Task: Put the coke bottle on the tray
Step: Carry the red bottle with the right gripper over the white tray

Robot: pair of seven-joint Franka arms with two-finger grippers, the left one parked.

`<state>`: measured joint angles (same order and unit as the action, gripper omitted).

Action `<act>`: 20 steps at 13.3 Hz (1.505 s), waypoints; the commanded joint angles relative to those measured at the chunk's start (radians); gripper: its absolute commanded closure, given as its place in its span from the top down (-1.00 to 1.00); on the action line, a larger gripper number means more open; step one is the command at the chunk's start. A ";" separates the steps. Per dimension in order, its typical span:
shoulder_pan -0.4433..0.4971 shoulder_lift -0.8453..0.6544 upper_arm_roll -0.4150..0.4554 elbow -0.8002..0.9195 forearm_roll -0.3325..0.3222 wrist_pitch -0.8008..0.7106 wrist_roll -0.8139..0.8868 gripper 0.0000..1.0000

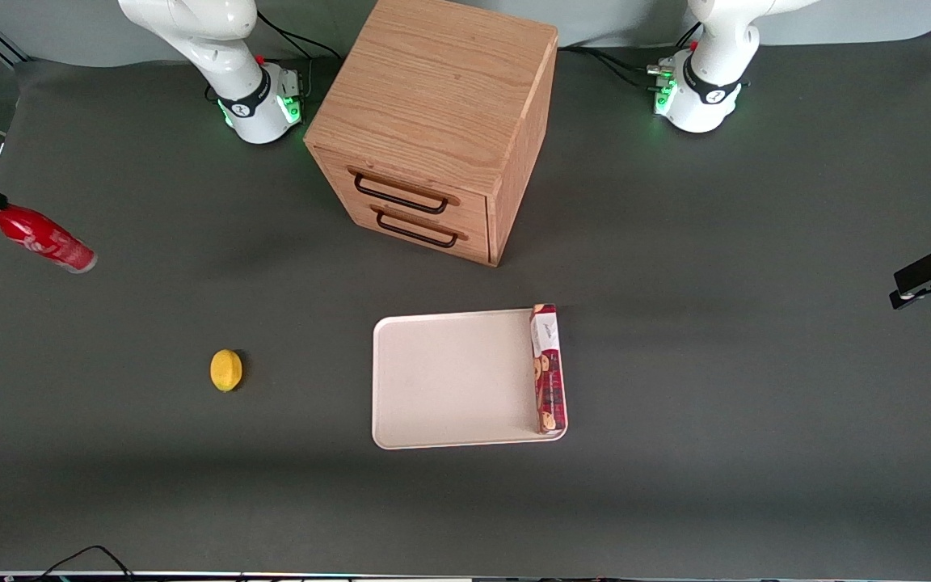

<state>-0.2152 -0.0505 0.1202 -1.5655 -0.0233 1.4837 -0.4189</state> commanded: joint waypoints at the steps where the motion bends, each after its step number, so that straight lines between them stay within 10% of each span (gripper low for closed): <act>1: -0.010 0.167 0.235 0.226 0.022 -0.056 0.286 -0.85; 5: 0.000 0.400 0.527 0.321 -0.010 0.048 0.820 -0.86; 10: 0.062 0.704 0.788 0.276 -0.430 0.211 1.260 -0.86; 16: 0.086 0.796 0.791 0.121 -0.575 0.421 1.469 -0.82; 18: 0.092 0.807 0.789 0.120 -0.601 0.425 1.473 -0.27; 19: 0.092 0.817 0.786 0.122 -0.603 0.429 1.473 0.73; 20: 0.092 0.819 0.785 0.124 -0.604 0.429 1.473 1.00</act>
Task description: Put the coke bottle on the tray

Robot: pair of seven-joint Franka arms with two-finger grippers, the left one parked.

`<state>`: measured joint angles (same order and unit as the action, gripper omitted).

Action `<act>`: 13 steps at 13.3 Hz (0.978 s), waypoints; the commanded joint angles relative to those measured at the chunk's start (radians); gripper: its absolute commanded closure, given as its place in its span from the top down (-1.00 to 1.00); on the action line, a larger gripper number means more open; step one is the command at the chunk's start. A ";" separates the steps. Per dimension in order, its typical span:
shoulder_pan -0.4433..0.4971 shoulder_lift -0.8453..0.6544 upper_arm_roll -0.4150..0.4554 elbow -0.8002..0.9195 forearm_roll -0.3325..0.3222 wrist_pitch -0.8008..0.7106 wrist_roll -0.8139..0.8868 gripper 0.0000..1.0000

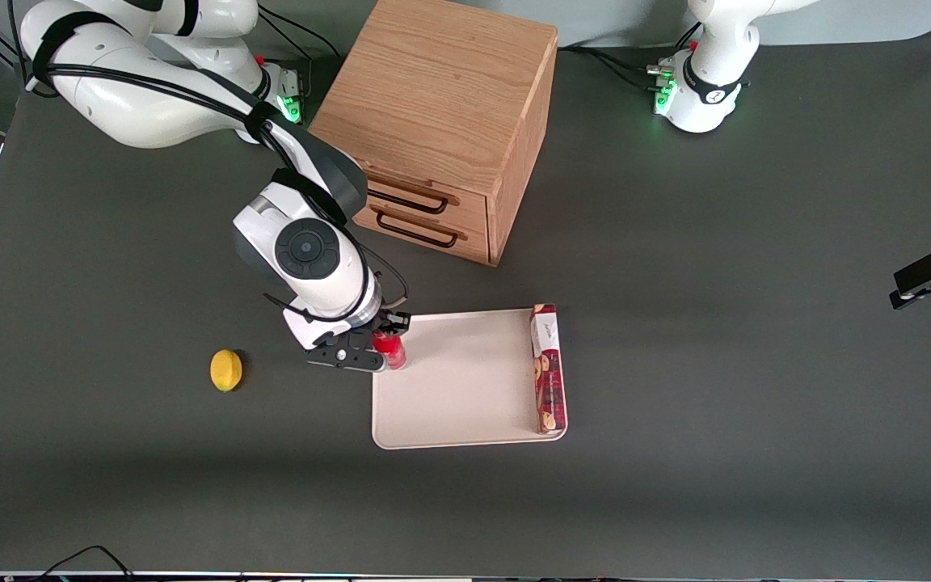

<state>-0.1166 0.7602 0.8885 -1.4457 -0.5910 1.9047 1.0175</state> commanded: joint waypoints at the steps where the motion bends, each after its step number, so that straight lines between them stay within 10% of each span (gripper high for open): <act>1: -0.006 0.007 0.018 0.008 -0.035 0.008 0.035 1.00; 7: -0.049 -0.134 0.053 0.166 -0.017 -0.255 -0.129 1.00; 10: -0.095 -0.316 -0.021 0.246 0.171 -0.477 -0.394 1.00; 13: -0.109 -0.555 -0.326 0.211 0.437 -0.585 -0.693 1.00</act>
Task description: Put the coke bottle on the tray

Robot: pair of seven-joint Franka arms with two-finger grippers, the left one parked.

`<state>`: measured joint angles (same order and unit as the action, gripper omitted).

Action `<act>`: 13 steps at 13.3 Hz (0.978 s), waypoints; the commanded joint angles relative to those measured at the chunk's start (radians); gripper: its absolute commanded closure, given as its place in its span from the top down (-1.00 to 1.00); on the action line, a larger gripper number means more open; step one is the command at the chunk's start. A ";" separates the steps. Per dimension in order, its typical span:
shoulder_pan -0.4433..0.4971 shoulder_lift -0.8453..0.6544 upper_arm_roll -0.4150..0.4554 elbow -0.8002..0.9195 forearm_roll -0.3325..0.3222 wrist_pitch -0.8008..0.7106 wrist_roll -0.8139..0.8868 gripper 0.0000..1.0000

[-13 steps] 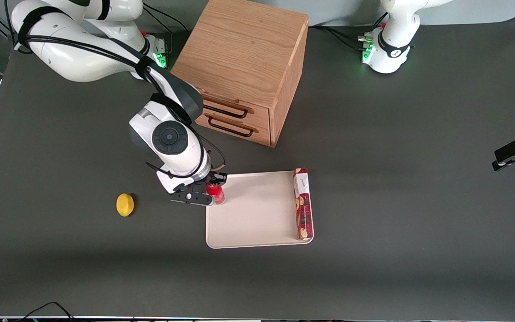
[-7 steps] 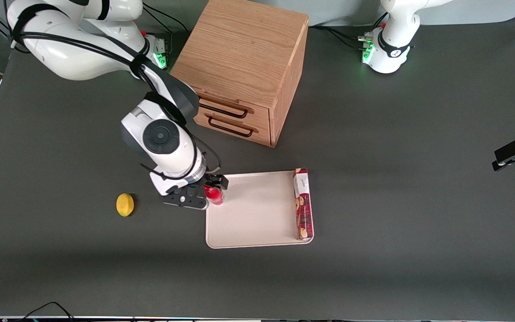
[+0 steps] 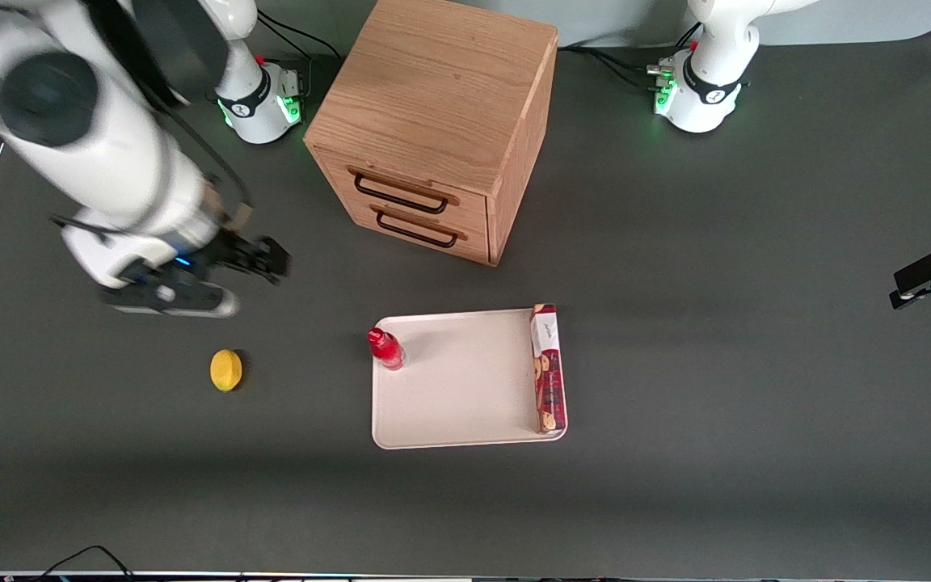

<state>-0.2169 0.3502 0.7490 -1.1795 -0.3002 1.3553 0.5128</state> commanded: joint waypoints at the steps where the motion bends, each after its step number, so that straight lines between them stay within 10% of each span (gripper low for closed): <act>1: -0.007 -0.216 -0.298 -0.118 0.221 -0.041 -0.286 1.00; 7: 0.017 -0.419 -0.493 -0.500 0.276 0.186 -0.378 1.00; 13: 0.254 -0.404 -0.744 -0.440 0.323 0.186 -0.365 1.00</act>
